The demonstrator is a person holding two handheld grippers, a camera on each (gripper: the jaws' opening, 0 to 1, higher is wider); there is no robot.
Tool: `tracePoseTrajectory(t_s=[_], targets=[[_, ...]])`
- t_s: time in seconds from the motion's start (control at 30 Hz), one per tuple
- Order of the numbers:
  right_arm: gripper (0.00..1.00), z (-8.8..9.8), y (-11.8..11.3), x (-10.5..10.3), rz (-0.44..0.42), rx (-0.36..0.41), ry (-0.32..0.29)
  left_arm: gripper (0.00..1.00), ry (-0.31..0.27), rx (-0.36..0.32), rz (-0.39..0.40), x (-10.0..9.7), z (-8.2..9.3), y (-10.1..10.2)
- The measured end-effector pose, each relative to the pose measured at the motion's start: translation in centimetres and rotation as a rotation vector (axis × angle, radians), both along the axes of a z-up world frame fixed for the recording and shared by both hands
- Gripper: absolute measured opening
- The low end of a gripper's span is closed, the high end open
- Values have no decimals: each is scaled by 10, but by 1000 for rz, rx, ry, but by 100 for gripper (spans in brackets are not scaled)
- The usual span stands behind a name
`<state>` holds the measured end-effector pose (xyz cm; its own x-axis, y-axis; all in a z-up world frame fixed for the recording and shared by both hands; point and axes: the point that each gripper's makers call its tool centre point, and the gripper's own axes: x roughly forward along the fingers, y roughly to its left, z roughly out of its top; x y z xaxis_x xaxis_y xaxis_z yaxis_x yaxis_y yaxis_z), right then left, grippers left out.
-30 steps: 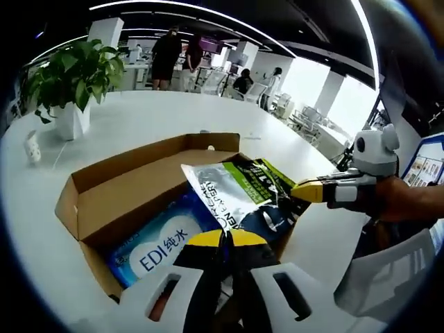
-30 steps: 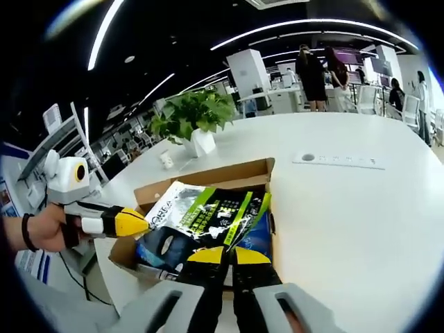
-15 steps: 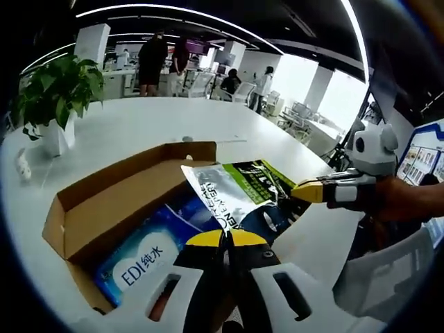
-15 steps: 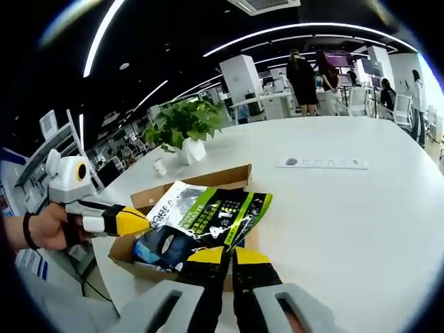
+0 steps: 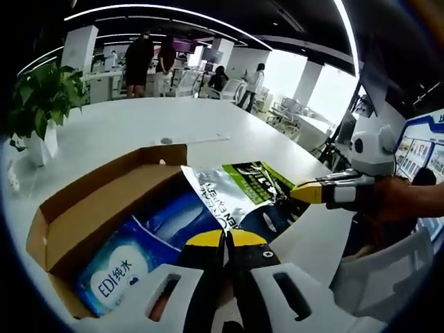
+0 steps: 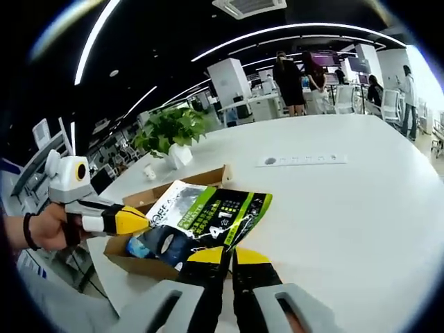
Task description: Operate the shoe box by opening the lid, removing the specified soft item, and placing it in the target area until the item is outside and the box remains undamaged.
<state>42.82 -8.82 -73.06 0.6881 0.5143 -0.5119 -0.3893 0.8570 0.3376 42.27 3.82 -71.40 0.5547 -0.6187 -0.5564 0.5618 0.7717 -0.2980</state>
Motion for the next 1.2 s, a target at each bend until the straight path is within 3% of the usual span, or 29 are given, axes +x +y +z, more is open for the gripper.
tracePoseTrajectory(t_s=[1.2], targets=[[0,-13,-94,-8,-112,3,28,0,38,-18,-110,6,-19,-95]])
